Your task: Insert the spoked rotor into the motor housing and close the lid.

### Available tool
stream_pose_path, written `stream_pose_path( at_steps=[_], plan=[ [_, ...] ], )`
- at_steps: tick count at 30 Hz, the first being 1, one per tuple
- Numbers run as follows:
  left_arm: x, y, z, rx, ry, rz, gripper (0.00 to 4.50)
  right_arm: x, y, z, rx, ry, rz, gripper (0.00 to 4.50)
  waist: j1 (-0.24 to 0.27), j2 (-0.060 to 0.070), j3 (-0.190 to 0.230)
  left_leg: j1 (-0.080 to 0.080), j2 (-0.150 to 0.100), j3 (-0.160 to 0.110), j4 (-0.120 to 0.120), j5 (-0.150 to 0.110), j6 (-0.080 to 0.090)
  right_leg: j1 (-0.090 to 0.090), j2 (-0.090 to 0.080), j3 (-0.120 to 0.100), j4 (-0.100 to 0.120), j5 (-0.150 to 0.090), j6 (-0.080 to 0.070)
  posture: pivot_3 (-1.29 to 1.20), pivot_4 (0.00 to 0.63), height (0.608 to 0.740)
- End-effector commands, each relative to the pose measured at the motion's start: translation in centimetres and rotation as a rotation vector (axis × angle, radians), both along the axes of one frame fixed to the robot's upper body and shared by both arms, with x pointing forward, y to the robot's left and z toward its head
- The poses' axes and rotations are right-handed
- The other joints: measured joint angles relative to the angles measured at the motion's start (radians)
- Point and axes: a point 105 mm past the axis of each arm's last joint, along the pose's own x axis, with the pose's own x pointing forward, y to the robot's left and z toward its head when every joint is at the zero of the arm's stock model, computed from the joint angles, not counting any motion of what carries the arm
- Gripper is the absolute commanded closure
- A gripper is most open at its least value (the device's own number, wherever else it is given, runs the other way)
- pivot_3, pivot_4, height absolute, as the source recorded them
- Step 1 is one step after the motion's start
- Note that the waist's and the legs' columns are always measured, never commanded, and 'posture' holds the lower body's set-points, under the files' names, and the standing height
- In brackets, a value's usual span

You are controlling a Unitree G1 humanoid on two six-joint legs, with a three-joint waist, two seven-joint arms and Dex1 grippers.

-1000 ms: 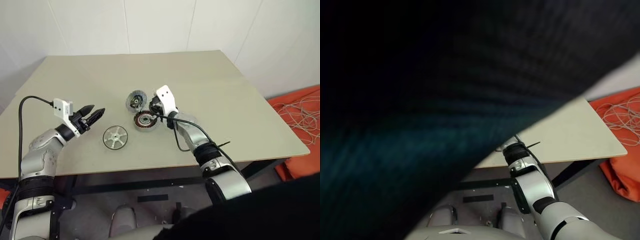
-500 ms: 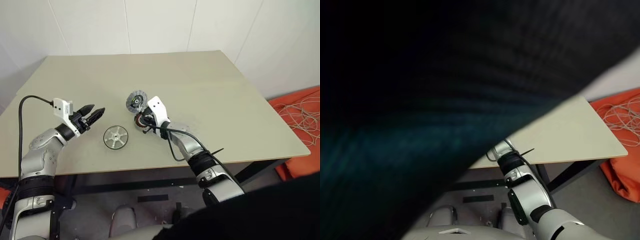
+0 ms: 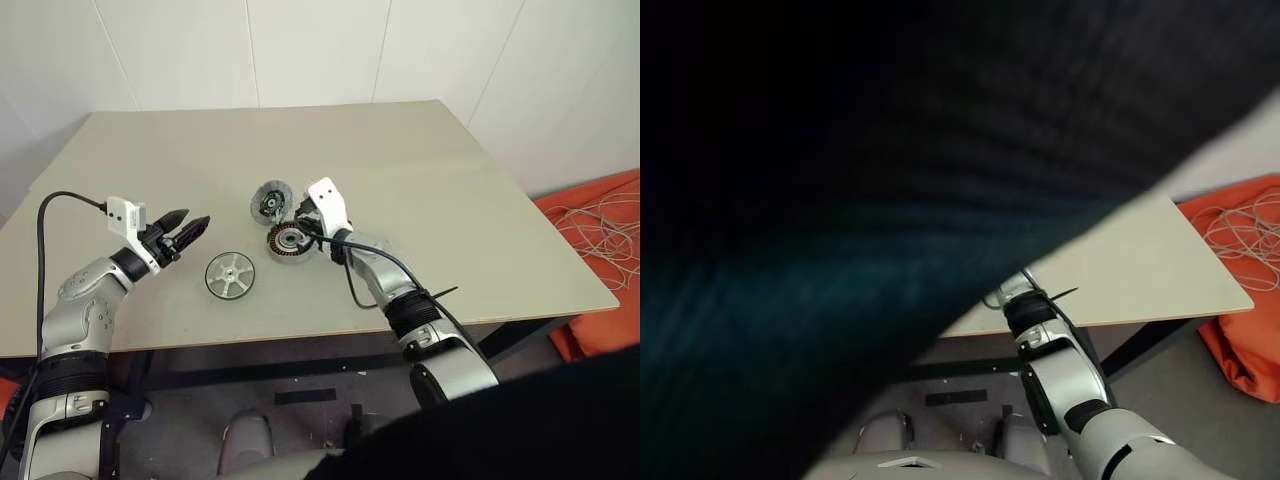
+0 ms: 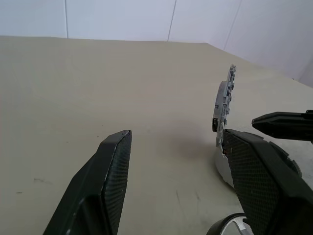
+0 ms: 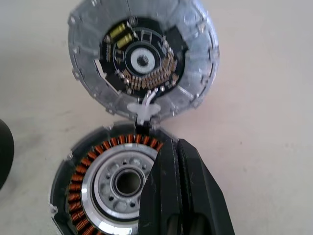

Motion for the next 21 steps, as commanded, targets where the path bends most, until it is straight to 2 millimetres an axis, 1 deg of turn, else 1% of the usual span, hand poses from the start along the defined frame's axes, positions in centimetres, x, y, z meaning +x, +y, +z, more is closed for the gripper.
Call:
stream_pose_path(
  at_steps=[1,5,6,9,11,13,15,16,17,18,19,21],
  plan=[
    [0.3,-0.1,1.5,0.017,-0.057,-0.004,1.33,-0.2,1.1,2.5,0.047,-0.062,0.043,4.45,0.0,0.0,0.0,0.0,0.0,0.0,0.0,0.0,0.0,0.0,0.0,0.0,0.0,0.0,0.0,0.0,0.0,0.74],
    [0.2,0.0,1.4,0.017,-0.056,-0.001,1.33,-0.7,1.6,0.5,0.029,0.003,0.056,4.45,0.0,0.0,0.0,0.0,0.0,0.0,0.0,0.0,0.0,0.0,0.0,0.0,0.0,0.0,0.0,0.0,0.0,0.74],
    [0.2,0.0,1.4,0.017,-0.056,0.001,1.33,-0.9,1.5,-0.5,0.021,0.03,0.052,4.45,0.0,0.0,0.0,0.0,0.0,0.0,0.0,0.0,0.0,0.0,0.0,0.0,0.0,0.0,0.0,0.0,0.0,0.74],
    [0.2,0.1,1.4,0.019,-0.052,0.014,1.33,-0.9,0.8,-2.7,-0.009,0.087,0.029,4.45,0.001,0.0,0.0,0.001,0.0,0.0,0.0,0.0,0.0,0.001,0.0,0.0,0.0,0.0,0.0,0.0,0.0,0.74],
    [0.2,0.2,1.3,0.022,-0.049,0.023,1.33,-0.9,0.4,-3.4,-0.017,0.102,0.02,4.45,0.0,0.0,0.0,0.0,0.0,0.0,0.0,0.0,0.0,0.001,0.0,0.0,0.0,0.0,0.0,0.0,0.0,0.74],
    [0.5,0.4,0.9,0.035,-0.034,0.071,1.33,-0.6,-0.5,-4.1,-0.029,0.113,-0.012,4.45,0.001,0.0,0.0,0.002,0.0,0.0,0.0,0.0,0.0,0.002,0.0,0.0,0.0,0.0,0.0,0.0,0.0,0.74],
    [0.8,0.7,0.4,0.039,-0.005,0.118,1.33,-0.3,-1.0,-3.8,-0.02,0.097,-0.031,4.45,0.002,0.0,0.0,0.002,0.0,0.0,0.0,0.0,0.0,0.003,0.0,0.0,0.0,0.0,0.0,0.0,0.0,0.74],
    [1.2,1.1,0.0,0.043,0.035,0.172,1.33,-0.1,-1.1,-3.1,0.002,0.078,-0.036,4.45,0.004,0.0,0.0,0.003,0.0,0.0,0.001,0.0,0.0,0.003,0.0,0.0,0.0,0.0,0.0,0.0,0.0,0.74],
    [1.5,1.7,-0.7,0.049,0.101,0.233,1.33,0.2,-1.3,-2.0,0.029,0.048,-0.039,4.45,0.006,0.0,0.0,0.002,0.0,0.0,0.001,0.0,0.0,0.003,-0.001,0.0,0.0,0.0,0.0,0.0,0.0,0.74],
    [1.6,1.8,-1.4,0.024,0.17,0.254,1.33,0.4,-1.4,-0.7,0.064,0.01,-0.039,4.45,0.008,0.0,0.0,0.002,0.001,-0.001,0.001,0.0,0.0,0.004,-0.001,0.0,0.0,0.0,0.0,0.0,0.0,0.74],
    [1.6,1.9,-1.8,0.005,0.218,0.263,1.33,0.5,-1.6,0.2,0.087,-0.015,-0.038,4.45,0.009,0.0,0.0,0.002,0.001,-0.001,0.002,0.0,0.0,0.004,-0.001,0.0,0.001,0.0,0.0,0.0,0.0,0.74],
    [1.0,0.6,-2.1,-0.115,0.311,0.154,1.33,0.4,-2.0,2.6,0.147,-0.067,-0.03,4.45,0.01,0.0,0.0,0.001,0.0,-0.001,0.003,0.0,0.0,0.003,-0.001,0.0,0.001,0.0,0.0,0.0,0.0,0.74]
  ],
)
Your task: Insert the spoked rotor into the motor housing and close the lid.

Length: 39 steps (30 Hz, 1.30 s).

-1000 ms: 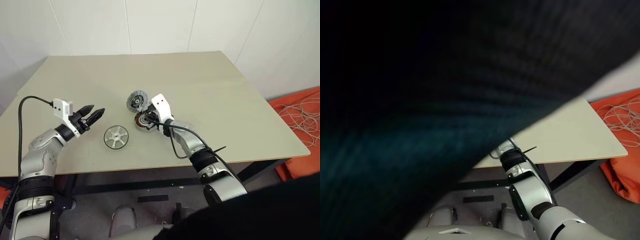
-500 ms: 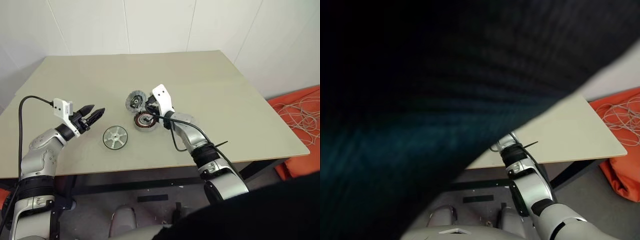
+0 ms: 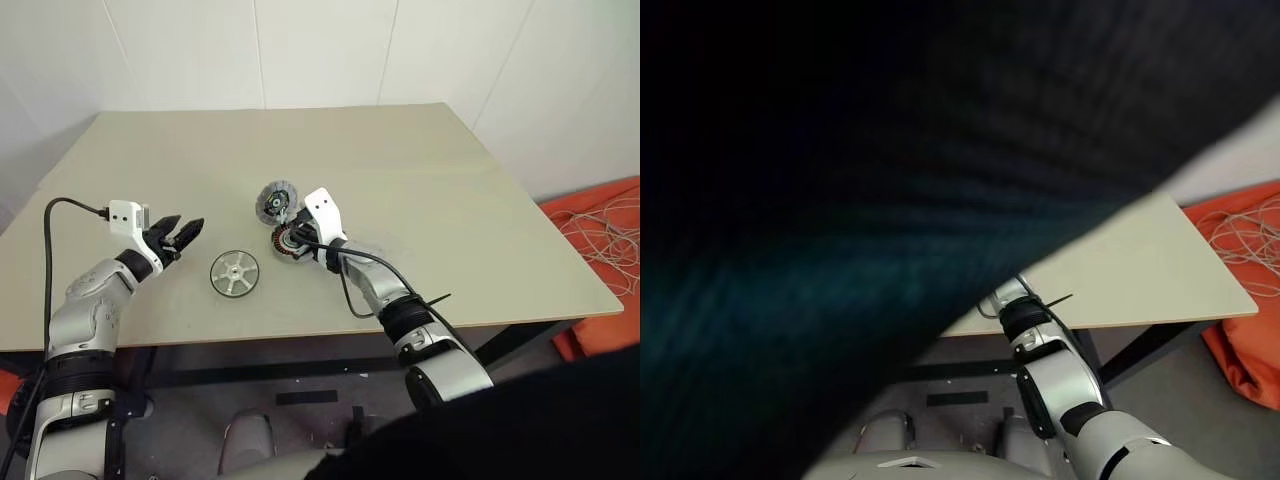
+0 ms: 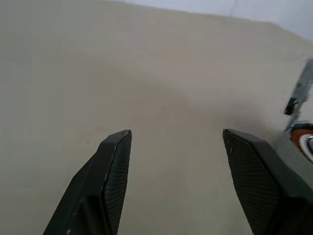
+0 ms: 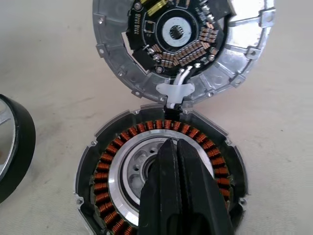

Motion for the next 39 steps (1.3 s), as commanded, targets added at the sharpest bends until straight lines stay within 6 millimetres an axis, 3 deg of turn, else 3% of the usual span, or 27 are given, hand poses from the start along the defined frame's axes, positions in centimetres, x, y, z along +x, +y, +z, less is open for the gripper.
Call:
stream_pose_path(
  at_steps=[1,7,11,16,20,39],
  plan=[
    [-0.6,-1.6,0.7,-0.176,0.081,-0.109,1.33,0.4,-0.8,6.5,0.143,-0.159,0.002,4.45,-0.001,0.0,0.0,0.0,0.0,0.0,0.0,0.0,0.0,0.0,0.0,0.0,0.0,0.0,0.0,0.0,0.0,0.74],
    [-2.4,-3.9,0.1,-0.246,0.152,-0.237,1.33,-0.7,-3.3,12.3,0.169,-0.292,-0.015,4.45,-0.005,0.0,0.0,-0.001,0.0,0.0,-0.002,0.0,0.0,-0.003,0.001,0.0,0.001,-0.001,-0.002,0.0,0.0,0.74],
    [-3.9,-3.0,-0.4,-0.205,0.222,-0.266,1.33,-1.0,-4.2,14.2,0.168,-0.33,-0.034,4.45,-0.009,0.0,0.0,-0.001,0.0,0.0,-0.002,0.0,0.0,-0.003,0.001,0.0,0.0,-0.001,-0.001,0.0,0.0,0.74],
    [-5.4,1.2,0.3,-0.152,0.267,-0.215,1.33,-0.8,-5.0,14.1,0.148,-0.335,-0.066,4.45,-0.009,0.0,0.0,0.0,0.0,0.0,-0.002,0.0,-0.001,-0.003,0.002,0.0,0.0,-0.005,0.005,0.0,0.0,0.74],
    [-6.1,2.2,0.3,-0.163,0.306,-0.197,1.33,-0.7,-5.2,13.6,0.141,-0.323,-0.075,4.45,-0.006,0.0,0.0,0.0,-0.001,0.0,-0.002,0.0,-0.001,-0.002,0.001,0.0,0.0,-0.005,0.005,0.0,0.0,0.74],
    [-5.8,-3.1,-2.3,-0.377,0.374,-0.279,1.33,-0.6,-4.9,13.7,0.148,-0.335,-0.078,4.45,-0.002,0.0,0.0,0.0,-0.001,0.0,-0.002,0.0,-0.001,-0.002,0.001,0.0,0.0,-0.001,0.0,0.0,0.0,0.74]
  ],
)
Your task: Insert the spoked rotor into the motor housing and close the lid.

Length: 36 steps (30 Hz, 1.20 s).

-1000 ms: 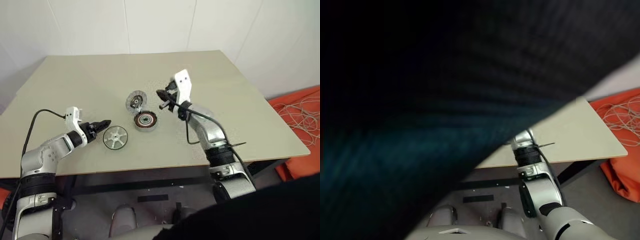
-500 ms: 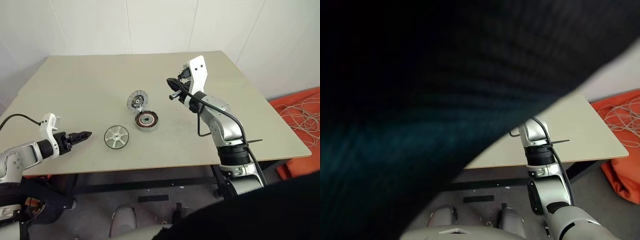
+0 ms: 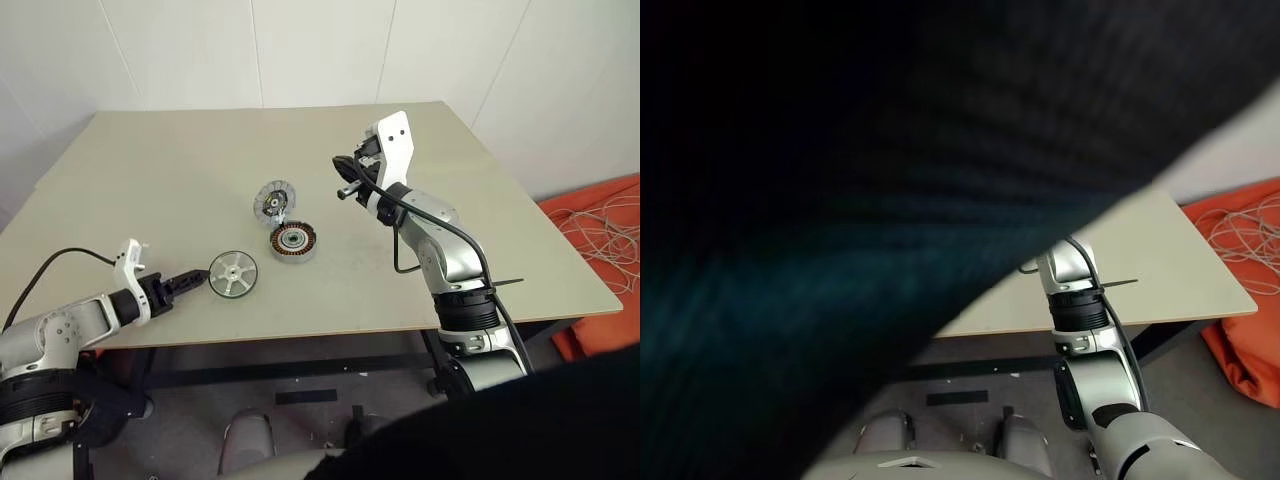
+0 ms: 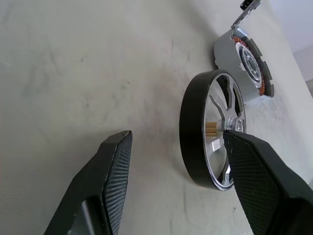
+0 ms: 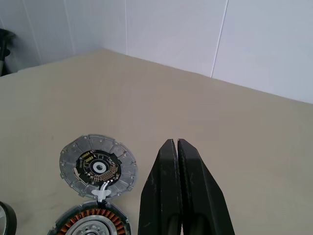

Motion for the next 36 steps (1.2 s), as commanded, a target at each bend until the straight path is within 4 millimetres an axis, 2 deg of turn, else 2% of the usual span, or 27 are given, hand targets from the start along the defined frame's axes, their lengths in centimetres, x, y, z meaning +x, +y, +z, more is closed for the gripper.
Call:
stream_pose_path(
  at_steps=[1,9,19,22,25,36],
  plan=[
    [0.3,-1.2,0.8,-0.034,-0.021,-0.041,1.33,-0.2,0.2,1.5,0.02,-0.056,0.007,4.45,0.001,0.0,0.0,0.0,0.0,0.0,0.0,0.0,0.0,0.0,0.0,0.0,0.0,0.0,0.0,0.0,0.0,0.74],
    [-0.1,-4.4,0.1,-0.092,0.017,-0.126,1.33,-0.1,0.3,1.5,0.028,-0.062,0.001,4.45,0.008,0.0,0.0,0.0,-0.001,0.0,0.0,0.0,0.0,0.001,-0.001,0.0,0.0,0.0,0.0,0.0,0.0,0.74],
    [0.5,-5.7,0.5,-0.154,-0.017,-0.117,1.33,0.0,0.2,1.5,0.029,-0.063,-0.004,4.45,0.018,0.0,0.0,0.0,-0.001,0.0,0.001,0.0,0.0,0.001,-0.001,0.0,0.0,0.0,0.0,0.0,0.0,0.74],
    [0.6,-5.7,0.3,-0.157,-0.015,-0.101,1.91,0.0,0.1,1.5,0.029,-0.064,-0.006,4.5,0.018,0.0,0.0,0.0,-0.001,0.0,0.001,0.0,0.0,0.001,-0.001,0.0,0.0,0.0,0.0,0.0,0.0,0.74],
    [0.6,-5.9,0.0,-0.163,-0.01,-0.092,2.75,0.0,0.1,1.5,0.03,-0.065,-0.009,4.5,0.017,0.0,0.0,0.0,-0.001,0.0,0.001,0.0,0.0,0.001,-0.001,0.0,0.0,0.0,0.0,0.0,0.0,0.74],
    [0.7,-6.5,-0.7,-0.215,0.0,-0.045,2.75,0.2,0.0,1.4,0.028,-0.06,-0.013,4.5,0.017,0.0,0.0,0.0,-0.001,0.0,0.001,0.0,0.0,0.001,0.0,0.0,0.0,0.0,0.0,0.0,0.0,0.74]
  ],
)
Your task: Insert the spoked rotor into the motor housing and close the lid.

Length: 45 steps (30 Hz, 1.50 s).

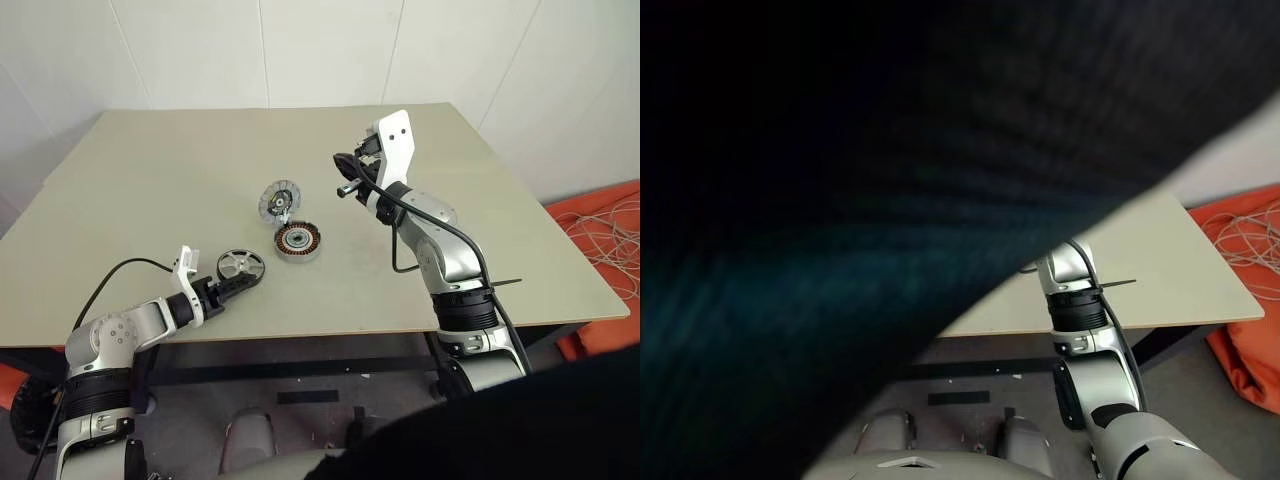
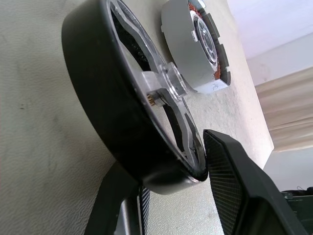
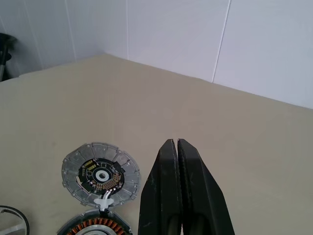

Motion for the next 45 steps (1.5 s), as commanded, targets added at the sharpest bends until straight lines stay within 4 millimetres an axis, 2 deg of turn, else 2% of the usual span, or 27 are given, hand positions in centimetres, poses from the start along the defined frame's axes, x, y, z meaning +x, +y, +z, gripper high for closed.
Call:
stream_pose_path(
  at_steps=[1,2,4,8,14,21,24,26,30,34,36,40,45],
  plan=[
    [0.3,0.2,0.6,-0.016,-0.033,0.022,2.75,0.0,0.0,1.3,0.017,-0.048,0.002,4.5,0.0,0.0,0.0,0.0,0.0,0.0,0.0,0.0,0.0,0.0,0.0,0.0,0.0,0.0,0.0,0.0,0.0,0.74],
    [0.3,0.4,0.6,-0.019,-0.032,0.03,2.75,0.0,0.0,1.4,0.017,-0.048,0.002,4.5,0.0,0.0,0.0,0.0,0.0,0.0,0.0,0.0,0.0,0.0,0.0,0.0,0.0,0.0,0.0,0.0,0.0,0.74],
    [0.3,0.5,0.4,-0.021,-0.028,0.04,3.11,0.1,-0.1,1.4,0.018,-0.048,0.0,4.5,0.0,0.0,0.0,0.0,0.0,0.0,0.0,0.0,0.0,0.0,0.0,0.0,0.0,0.0,0.0,0.0,0.0,0.74],
    [0.3,0.2,0.4,-0.023,-0.025,0.036,4.07,0.2,-0.1,1.4,0.019,-0.046,-0.005,4.5,0.0,0.0,0.0,0.0,0.0,0.0,0.001,0.0,0.0,0.0,0.0,0.0,0.0,0.0,0.0,0.0,0.0,0.74],
    [0.1,-0.4,0.7,-0.043,-0.03,0.012,4.06,0.3,-0.2,1.3,0.018,-0.042,-0.011,4.5,0.0,0.0,0.0,0.0,0.0,0.0,0.001,0.0,0.0,0.0,0.0,0.0,0.0,0.0,0.001,0.0,0.0,0.74],
    [-0.5,-1.2,4.0,-0.265,-0.078,-0.051,4.06,0.4,-0.3,1.0,0.014,-0.036,-0.015,4.5,0.0,0.0,0.0,0.0,0.0,0.0,0.001,0.0,0.0,0.0,0.0,0.0,0.0,0.0,0.0,0.0,0.0,0.74],
    [0.6,-0.9,5.1,-0.381,-0.095,-0.005,4.06,0.5,-0.3,0.9,0.011,-0.033,-0.016,4.5,0.001,0.0,0.0,0.0,0.0,0.0,0.001,0.0,0.0,0.0,0.0,0.0,0.0,0.0,0.0,0.0,0.0,0.74],
    [1.6,-1.1,5.2,-0.421,-0.074,0.03,4.06,0.6,-0.3,0.8,0.013,-0.03,-0.016,4.5,0.001,0.0,0.0,0.0,0.0,0.0,0.002,0.0,0.0,0.0,0.0,0.0,0.0,0.0,0.0,0.0,0.0,0.74],
    [3.6,-4.2,5.8,-0.475,-0.044,-0.007,4.06,0.6,-0.2,0.8,0.014,-0.03,-0.013,4.5,0.003,0.0,0.0,0.0,-0.001,-0.001,0.003,0.0,0.0,0.001,0.0,0.0,0.0,0.0,0.003,0.0,0.0,0.74],
    [4.6,-7.5,6.6,-0.492,-0.031,-0.082,4.06,0.6,-0.2,0.9,0.012,-0.036,-0.015,4.5,0.002,0.0,0.0,-0.001,-0.001,-0.001,0.003,0.0,0.0,0.002,0.0,0.0,-0.002,0.002,0.003,0.0,0.0,0.74],
    [4.9,-8.4,6.9,-0.501,-0.026,-0.101,4.06,0.6,-0.3,0.9,0.01,-0.038,-0.02,4.5,0.002,0.0,0.0,-0.002,-0.001,-0.001,0.002,0.001,-0.001,0.001,0.0,0.0,-0.002,0.002,0.003,0.0,0.0,0.74],
    [5.3,-9.1,7.0,-0.499,-0.022,-0.107,4.06,0.5,-0.7,1.0,0.01,-0.04,-0.036,4.5,0.0,0.0,0.0,-0.003,-0.002,-0.001,0.002,0.001,-0.002,0.0,0.0,0.0,-0.002,0.002,0.002,0.0,0.0,0.74],
    [5.6,-8.6,5.1,-0.449,0.038,-0.051,4.06,0.5,-0.9,1.0,0.011,-0.041,-0.044,4.5,0.002,0.0,0.0,-0.004,-0.002,-0.001,0.002,0.001,-0.002,0.0,-0.001,0.0,-0.003,0.002,0.002,0.0,0.0,0.74]
  ],
)
